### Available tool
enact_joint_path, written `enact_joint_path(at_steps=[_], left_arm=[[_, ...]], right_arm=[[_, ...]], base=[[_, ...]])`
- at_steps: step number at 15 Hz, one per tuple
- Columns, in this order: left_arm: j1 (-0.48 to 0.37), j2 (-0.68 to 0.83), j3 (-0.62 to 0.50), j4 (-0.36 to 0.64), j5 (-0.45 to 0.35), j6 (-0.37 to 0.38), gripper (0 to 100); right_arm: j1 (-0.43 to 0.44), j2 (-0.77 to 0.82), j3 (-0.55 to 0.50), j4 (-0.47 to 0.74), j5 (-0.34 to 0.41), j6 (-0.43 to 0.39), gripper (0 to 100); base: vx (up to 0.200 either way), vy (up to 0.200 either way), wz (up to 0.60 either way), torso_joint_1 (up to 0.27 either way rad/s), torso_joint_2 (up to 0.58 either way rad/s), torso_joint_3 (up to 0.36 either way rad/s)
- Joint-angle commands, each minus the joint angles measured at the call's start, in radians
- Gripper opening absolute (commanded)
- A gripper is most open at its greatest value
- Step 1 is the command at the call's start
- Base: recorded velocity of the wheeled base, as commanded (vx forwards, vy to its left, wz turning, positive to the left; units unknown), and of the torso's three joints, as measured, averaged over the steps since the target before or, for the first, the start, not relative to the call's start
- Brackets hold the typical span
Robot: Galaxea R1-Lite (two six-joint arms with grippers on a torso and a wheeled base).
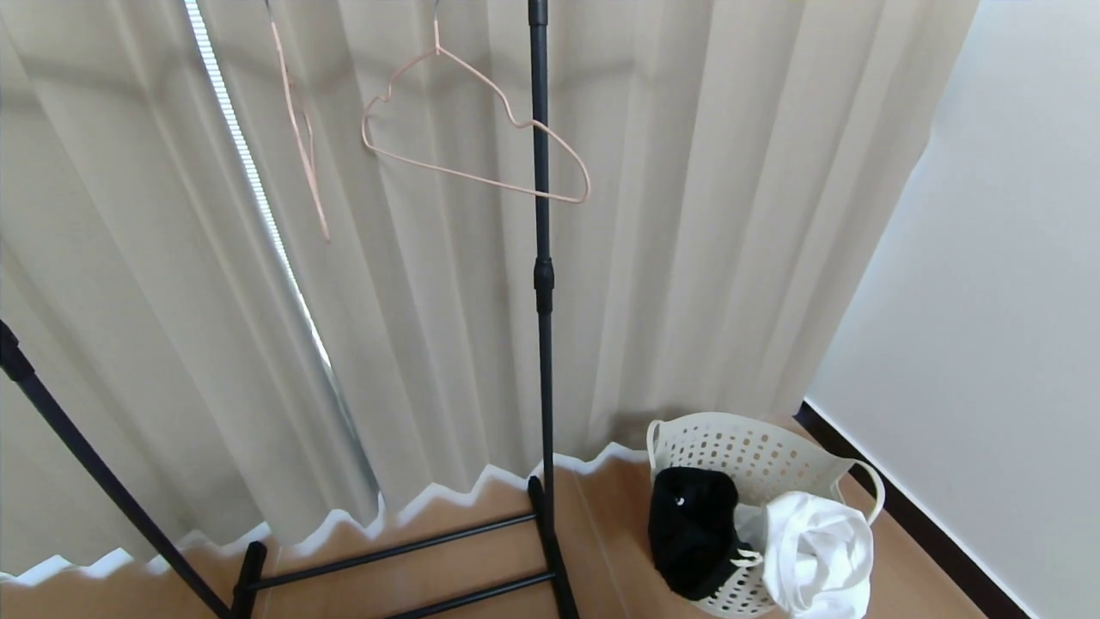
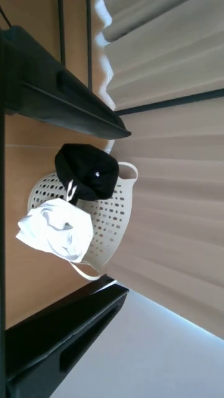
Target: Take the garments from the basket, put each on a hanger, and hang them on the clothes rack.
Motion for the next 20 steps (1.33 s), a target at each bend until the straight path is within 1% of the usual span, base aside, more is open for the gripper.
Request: enact_joint_path(at_steps=[1,5,11,20], left_arm=[[0.000,0.000,0.000,0.000,0.001,0.000,100],[0.000,0.000,0.000,0.000,0.001,-0.003,100],[0.000,0.000,0.000,0.000,0.001,-0.003,100],[0.000,0.000,0.000,0.000,0.001,-0.003,100]], right_arm=[[0.000,0.001,0.000,0.000,0.000,0.000,100],[0.000,0.001,0.000,0.000,0.000,0.000,100],[0.000,0.001,0.001,0.000,0.000,0.000,100],[0.000,0.001,0.000,0.000,0.000,0.000,100]], base=[[0.200,0.000,-0.60,0.007,0.00,0.007],[0.000,0.000,-0.60,0.011,0.00,0.001],[0.000,0.000,0.00,0.000,0.00,0.000],[0.000,-0.200,0.00,0.002,0.00,0.003]])
